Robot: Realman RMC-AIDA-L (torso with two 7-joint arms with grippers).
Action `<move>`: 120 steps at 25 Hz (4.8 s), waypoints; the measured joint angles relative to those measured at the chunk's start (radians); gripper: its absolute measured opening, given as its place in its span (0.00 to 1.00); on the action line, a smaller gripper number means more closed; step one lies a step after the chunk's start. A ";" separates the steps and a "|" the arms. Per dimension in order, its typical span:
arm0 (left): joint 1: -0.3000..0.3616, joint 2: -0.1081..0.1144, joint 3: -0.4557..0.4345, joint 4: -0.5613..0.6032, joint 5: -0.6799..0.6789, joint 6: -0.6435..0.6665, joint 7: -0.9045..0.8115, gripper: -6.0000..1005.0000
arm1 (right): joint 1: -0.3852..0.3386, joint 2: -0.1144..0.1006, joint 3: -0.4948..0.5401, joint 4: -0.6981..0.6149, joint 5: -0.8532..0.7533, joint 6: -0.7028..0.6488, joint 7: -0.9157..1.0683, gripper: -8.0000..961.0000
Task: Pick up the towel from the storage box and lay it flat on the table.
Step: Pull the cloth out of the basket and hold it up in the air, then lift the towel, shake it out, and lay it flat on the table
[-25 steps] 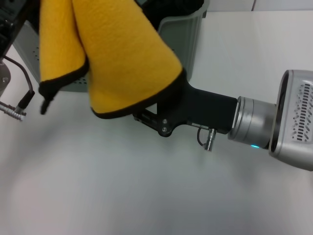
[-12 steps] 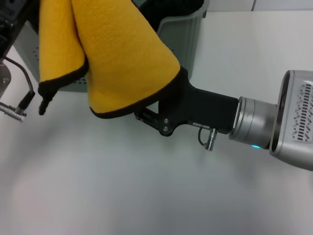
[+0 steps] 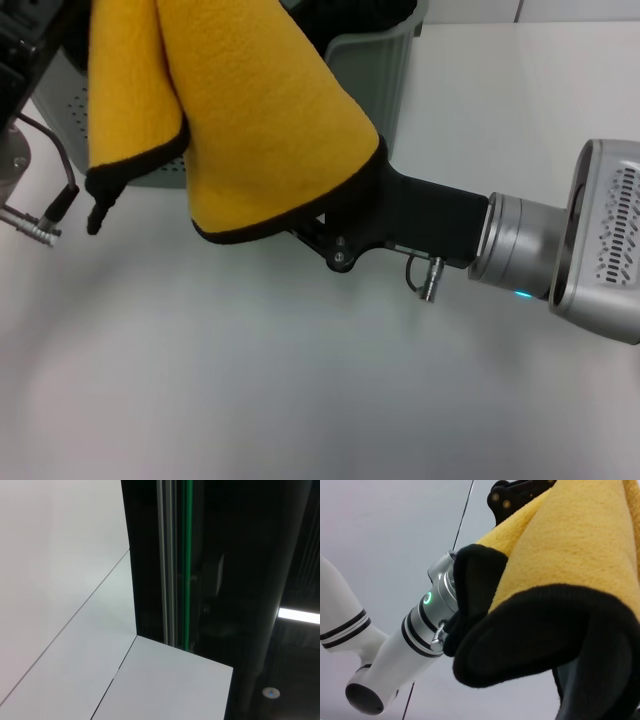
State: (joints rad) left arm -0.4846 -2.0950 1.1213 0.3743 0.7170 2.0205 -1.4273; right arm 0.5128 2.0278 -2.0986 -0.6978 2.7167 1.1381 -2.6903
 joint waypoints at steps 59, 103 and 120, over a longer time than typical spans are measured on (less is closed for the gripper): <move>0.195 -0.003 -0.119 -0.247 0.234 -0.199 0.346 0.31 | -0.005 -0.011 0.493 -0.622 -0.599 -0.157 0.339 0.02; 0.041 0.029 0.155 0.197 0.461 0.015 0.353 0.33 | 0.072 -0.095 1.041 -0.612 -0.791 0.665 0.684 0.02; 0.040 0.021 0.159 0.094 0.470 -0.064 0.429 0.33 | 0.054 -0.093 1.073 -0.611 -0.726 0.665 0.638 0.02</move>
State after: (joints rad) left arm -0.4446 -2.0744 1.2803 0.4683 1.1869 1.9567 -0.9986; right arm 0.5665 1.9345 -1.0256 -1.3084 1.9911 1.8034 -2.0521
